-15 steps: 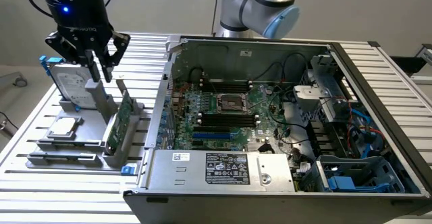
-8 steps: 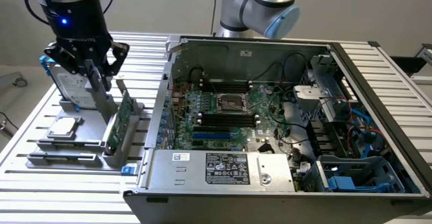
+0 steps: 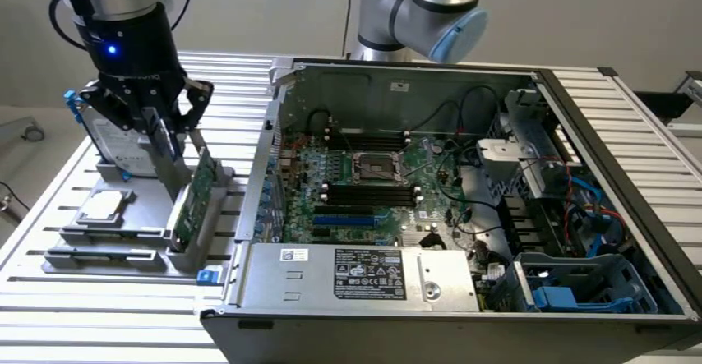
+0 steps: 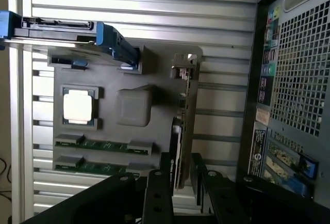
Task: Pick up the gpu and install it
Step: 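Pick up the gpu and move the gpu toward the slot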
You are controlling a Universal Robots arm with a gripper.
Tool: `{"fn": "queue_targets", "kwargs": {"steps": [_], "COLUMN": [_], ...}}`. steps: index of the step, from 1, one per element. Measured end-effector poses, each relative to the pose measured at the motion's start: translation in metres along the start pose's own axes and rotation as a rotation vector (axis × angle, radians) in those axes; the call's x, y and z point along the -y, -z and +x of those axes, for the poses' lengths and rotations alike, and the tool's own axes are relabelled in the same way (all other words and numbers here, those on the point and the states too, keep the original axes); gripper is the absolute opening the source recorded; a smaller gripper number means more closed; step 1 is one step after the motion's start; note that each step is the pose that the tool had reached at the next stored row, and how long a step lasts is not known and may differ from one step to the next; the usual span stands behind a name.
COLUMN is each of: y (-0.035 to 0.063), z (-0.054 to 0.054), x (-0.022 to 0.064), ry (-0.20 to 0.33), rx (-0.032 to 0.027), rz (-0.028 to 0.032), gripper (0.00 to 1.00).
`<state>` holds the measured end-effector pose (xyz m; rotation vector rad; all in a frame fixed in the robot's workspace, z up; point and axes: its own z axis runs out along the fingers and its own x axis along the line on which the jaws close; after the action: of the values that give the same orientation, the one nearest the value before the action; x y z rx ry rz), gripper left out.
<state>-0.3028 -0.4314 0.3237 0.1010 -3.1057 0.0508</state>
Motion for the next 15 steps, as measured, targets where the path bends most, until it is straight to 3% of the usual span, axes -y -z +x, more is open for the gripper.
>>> {"fn": "queue_targets", "kwargs": {"steps": [11, 15], "y": [-0.0192, -0.0263], "z": [0.003, 0.004], "x": [-0.0016, -0.0024], "ry": [-0.002, -0.003], "rx": [0.0051, 0.0085], "rz": [0.0257, 0.0328], "gripper": [0.30, 0.38]}}
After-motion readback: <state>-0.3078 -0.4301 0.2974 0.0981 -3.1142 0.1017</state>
